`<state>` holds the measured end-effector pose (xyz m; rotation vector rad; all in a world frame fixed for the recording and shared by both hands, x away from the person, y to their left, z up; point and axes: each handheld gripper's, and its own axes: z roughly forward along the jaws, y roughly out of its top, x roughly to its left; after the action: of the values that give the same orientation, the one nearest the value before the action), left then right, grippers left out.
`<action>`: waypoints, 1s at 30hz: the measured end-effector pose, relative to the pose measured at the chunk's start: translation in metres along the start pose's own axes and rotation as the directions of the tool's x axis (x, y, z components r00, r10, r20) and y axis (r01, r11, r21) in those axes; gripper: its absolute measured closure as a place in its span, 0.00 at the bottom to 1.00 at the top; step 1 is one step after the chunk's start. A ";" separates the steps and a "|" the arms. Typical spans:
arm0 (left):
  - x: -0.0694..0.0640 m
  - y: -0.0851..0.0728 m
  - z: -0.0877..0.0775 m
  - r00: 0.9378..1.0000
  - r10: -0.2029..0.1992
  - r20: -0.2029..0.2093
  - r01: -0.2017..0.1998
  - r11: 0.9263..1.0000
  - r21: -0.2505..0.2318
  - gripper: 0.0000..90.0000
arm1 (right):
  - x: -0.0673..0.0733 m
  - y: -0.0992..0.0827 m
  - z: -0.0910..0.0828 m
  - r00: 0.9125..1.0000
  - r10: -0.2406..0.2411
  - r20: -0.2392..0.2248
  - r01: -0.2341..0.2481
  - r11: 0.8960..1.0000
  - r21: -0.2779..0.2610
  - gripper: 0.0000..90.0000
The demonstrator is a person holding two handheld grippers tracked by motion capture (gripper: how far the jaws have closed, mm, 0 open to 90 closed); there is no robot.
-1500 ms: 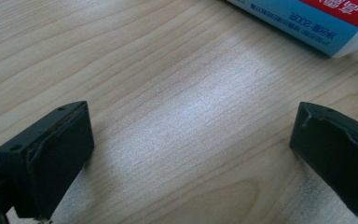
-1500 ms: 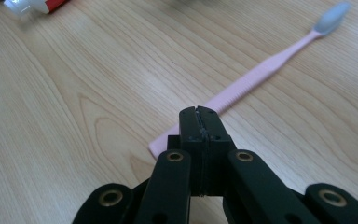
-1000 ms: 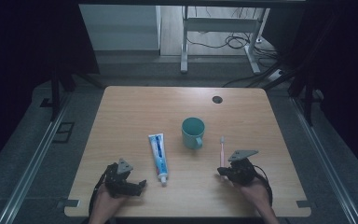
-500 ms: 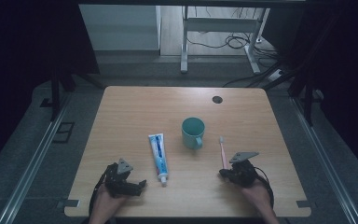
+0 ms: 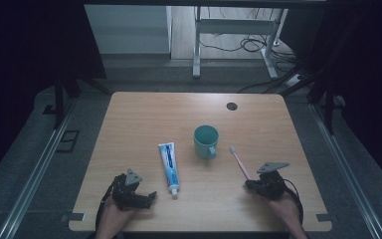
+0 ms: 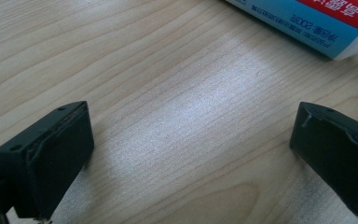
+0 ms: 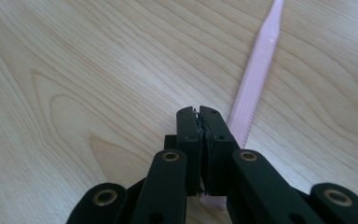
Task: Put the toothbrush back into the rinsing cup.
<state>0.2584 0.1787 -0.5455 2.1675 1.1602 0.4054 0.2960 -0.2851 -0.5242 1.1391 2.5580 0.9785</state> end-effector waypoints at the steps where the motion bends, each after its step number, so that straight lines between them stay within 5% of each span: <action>1: 0.000 0.000 0.000 1.000 0.000 0.000 0.000 1.000 0.000 0.00 | -0.001 -0.001 -0.001 1.000 0.003 0.004 -0.003 1.000 0.002 0.96; 15: 0.000 0.000 0.000 1.000 0.000 0.000 0.000 1.000 0.000 0.00 | 0.001 0.004 -0.013 1.000 -0.008 0.011 0.008 1.000 -0.002 0.88; 24: 0.000 0.000 0.000 1.000 0.001 0.000 -0.001 1.000 0.001 0.00 | -0.010 0.004 -0.026 0.997 0.016 0.074 -0.020 0.998 0.052 0.65; 30: 0.000 0.000 0.000 1.000 0.005 0.000 -0.005 1.000 0.005 0.00 | -0.014 0.011 -0.027 0.996 0.011 0.089 -0.020 0.995 0.098 0.61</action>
<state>0.2585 0.1791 -0.5452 2.1746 1.1573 0.4051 0.3013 -0.3026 -0.4978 1.2007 2.5560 0.7935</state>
